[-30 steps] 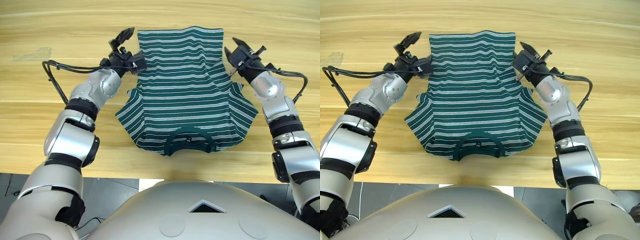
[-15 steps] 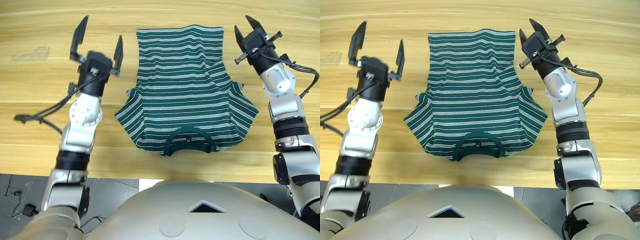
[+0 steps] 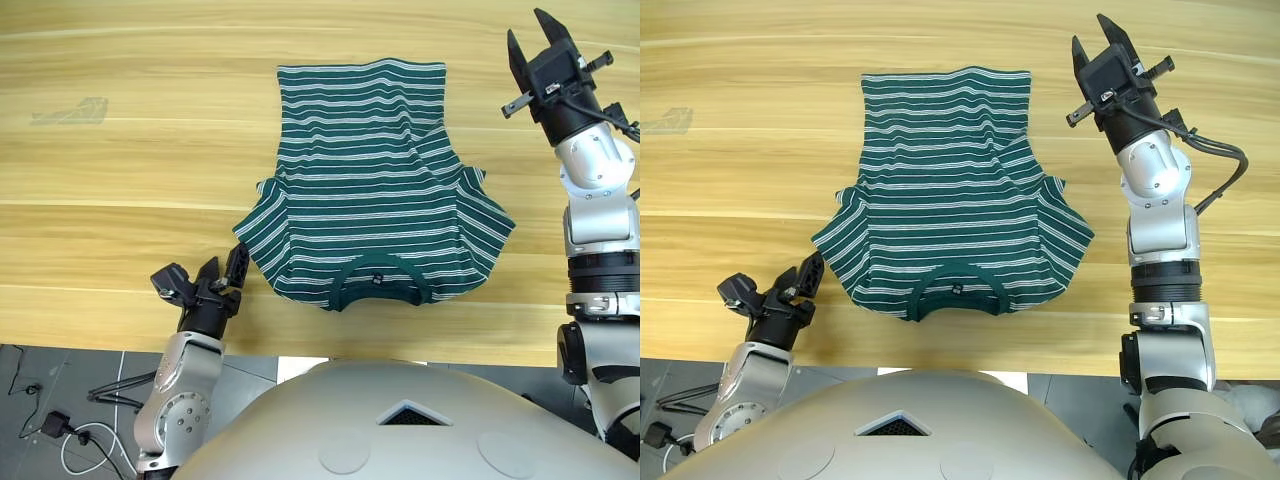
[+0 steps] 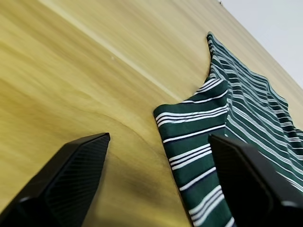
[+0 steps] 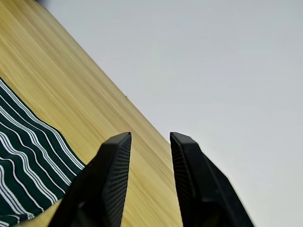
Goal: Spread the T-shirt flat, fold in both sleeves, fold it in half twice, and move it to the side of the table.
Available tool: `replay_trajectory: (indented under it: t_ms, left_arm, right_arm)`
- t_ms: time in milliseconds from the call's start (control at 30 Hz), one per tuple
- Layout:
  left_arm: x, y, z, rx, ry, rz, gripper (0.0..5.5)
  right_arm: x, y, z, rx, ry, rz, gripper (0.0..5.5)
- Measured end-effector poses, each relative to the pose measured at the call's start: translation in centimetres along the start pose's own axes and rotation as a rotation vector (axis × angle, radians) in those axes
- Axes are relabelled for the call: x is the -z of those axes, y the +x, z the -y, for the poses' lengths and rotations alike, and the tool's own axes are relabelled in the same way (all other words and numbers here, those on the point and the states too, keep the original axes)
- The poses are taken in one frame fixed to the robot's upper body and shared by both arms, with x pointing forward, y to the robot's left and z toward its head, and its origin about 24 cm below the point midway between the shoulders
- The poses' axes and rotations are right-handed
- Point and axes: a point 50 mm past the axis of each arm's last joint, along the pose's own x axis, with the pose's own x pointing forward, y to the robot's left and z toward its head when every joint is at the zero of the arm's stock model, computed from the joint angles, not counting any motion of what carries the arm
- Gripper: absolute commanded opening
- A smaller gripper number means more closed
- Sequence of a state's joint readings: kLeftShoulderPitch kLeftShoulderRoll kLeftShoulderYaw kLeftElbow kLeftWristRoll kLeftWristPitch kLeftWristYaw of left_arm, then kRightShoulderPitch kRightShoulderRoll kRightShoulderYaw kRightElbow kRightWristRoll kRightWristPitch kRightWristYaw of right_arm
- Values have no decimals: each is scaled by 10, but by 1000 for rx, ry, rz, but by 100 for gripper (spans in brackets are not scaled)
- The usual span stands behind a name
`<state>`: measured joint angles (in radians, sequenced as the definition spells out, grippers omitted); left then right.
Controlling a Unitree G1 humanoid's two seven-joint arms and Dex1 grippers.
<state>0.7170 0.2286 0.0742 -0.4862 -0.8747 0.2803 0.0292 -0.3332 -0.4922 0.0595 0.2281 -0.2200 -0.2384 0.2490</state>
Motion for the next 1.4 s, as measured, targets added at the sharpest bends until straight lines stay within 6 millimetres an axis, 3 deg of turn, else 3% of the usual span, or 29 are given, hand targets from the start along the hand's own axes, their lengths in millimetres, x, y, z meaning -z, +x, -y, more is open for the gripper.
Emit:
replay_trajectory:
  t_ms: [267,733,1100,1400]
  left_arm:
    - [1,25,4,14,61,-1,244]
    - [10,29,2,1,93,-4,6]
    - [10,30,4,26,120,10,2]
    - [-1,17,42,326,139,106,2]
  right_arm:
    - [2,-2,-9,-37,-2,-9,155]
    - [5,-5,-16,-61,-1,-23,155]
    - [7,-7,-18,-66,2,-32,155]
    - [9,-7,-21,-70,-4,-44,155]
